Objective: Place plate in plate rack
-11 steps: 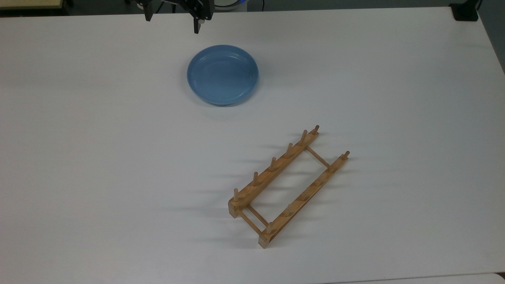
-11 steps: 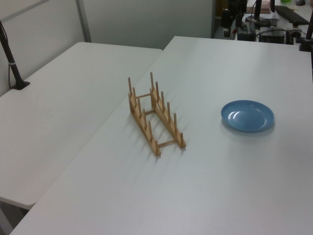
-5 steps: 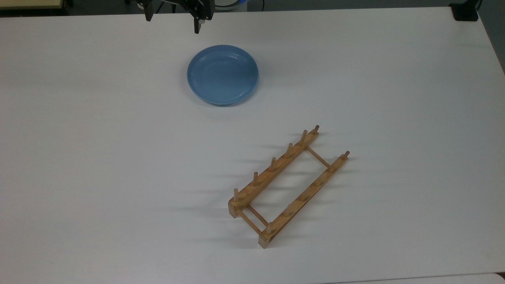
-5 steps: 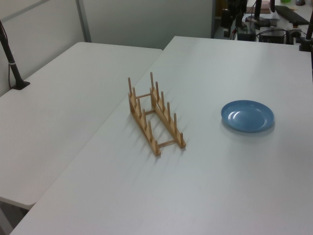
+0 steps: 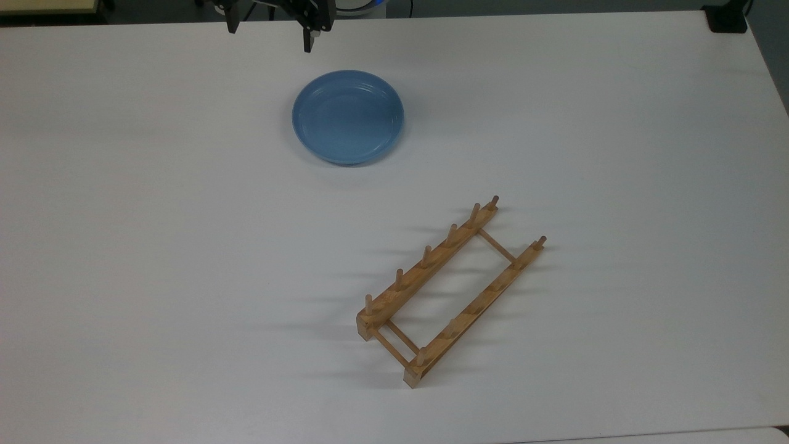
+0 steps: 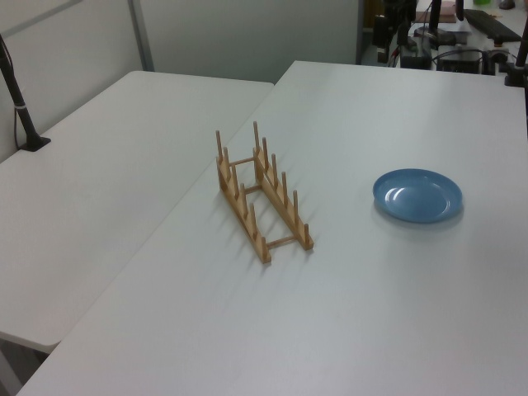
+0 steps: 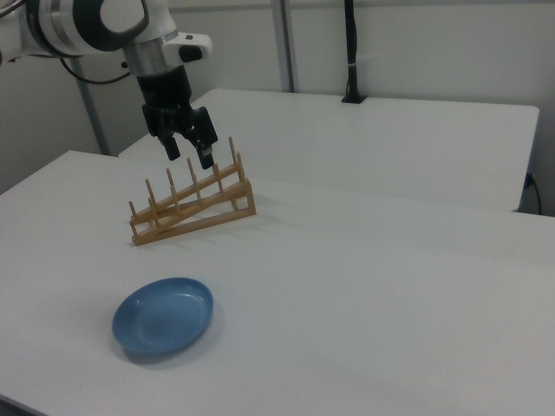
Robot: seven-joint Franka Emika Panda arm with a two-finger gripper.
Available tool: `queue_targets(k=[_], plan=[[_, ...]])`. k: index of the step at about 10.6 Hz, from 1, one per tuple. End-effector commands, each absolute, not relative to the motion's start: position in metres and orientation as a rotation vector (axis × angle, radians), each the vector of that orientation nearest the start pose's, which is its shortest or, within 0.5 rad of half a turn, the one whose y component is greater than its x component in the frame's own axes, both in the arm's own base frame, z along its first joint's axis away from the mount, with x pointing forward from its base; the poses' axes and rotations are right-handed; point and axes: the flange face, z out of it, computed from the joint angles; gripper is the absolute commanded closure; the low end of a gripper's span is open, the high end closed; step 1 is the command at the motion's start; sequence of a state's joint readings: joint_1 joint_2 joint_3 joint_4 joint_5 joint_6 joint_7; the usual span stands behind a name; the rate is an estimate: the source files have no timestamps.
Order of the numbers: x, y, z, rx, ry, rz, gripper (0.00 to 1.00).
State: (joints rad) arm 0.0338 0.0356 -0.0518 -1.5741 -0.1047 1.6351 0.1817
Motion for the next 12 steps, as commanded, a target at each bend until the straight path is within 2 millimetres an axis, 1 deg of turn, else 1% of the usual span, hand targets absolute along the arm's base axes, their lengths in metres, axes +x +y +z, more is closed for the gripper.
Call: queue_targets(k=[1,2,3,5,6,7,8,9,10,11,12], plan=[[0.566,-0.016,0.602,-3.246,0.11,0.005,0.0],[0.566,-0.019,0.595,-3.246,-0.001,0.034,0.0],[0.566,-0.021,0.581,-3.24,-0.142,0.087,0.0],[0.565,-0.022,0.545,-3.193,-0.434,0.211,0.0],[0.563,-0.022,0.524,-3.169,-0.522,0.241,0.0],[0.562,-0.022,0.497,-3.161,-0.558,0.239,0.0],[0.56,-0.02,0.47,-3.157,-0.579,0.237,0.06],[0.555,-0.021,0.447,-3.152,-0.617,0.272,0.15],[0.558,-0.023,0.426,-3.151,-0.656,0.319,0.26],[0.563,-0.021,0.401,-3.138,-0.665,0.387,0.34],[0.566,-0.021,0.378,-3.137,-0.689,0.455,0.35]])
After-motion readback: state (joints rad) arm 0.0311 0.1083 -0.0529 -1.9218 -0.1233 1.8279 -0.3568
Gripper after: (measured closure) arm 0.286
